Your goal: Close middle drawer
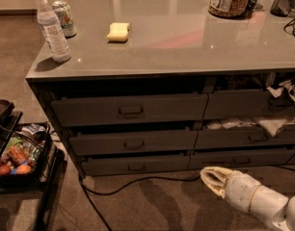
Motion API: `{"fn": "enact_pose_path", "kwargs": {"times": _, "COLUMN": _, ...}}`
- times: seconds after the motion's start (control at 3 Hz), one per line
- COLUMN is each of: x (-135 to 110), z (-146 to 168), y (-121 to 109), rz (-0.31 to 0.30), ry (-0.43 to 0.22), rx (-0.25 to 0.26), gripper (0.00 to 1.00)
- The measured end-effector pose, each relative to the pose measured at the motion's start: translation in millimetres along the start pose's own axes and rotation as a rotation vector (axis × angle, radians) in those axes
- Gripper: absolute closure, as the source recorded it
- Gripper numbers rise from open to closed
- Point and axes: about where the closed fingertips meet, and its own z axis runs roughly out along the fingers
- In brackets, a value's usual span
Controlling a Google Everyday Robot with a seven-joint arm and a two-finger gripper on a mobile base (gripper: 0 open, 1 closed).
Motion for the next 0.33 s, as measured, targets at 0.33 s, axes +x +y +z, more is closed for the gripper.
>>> {"fn": "enact_pose_path", "kwargs": {"times": 0.33, "x": -0.9, "z": -0.4, "y": -1.4, "rz": -0.004, "ry": 0.001, "rx": -0.001, "gripper": 0.81}}
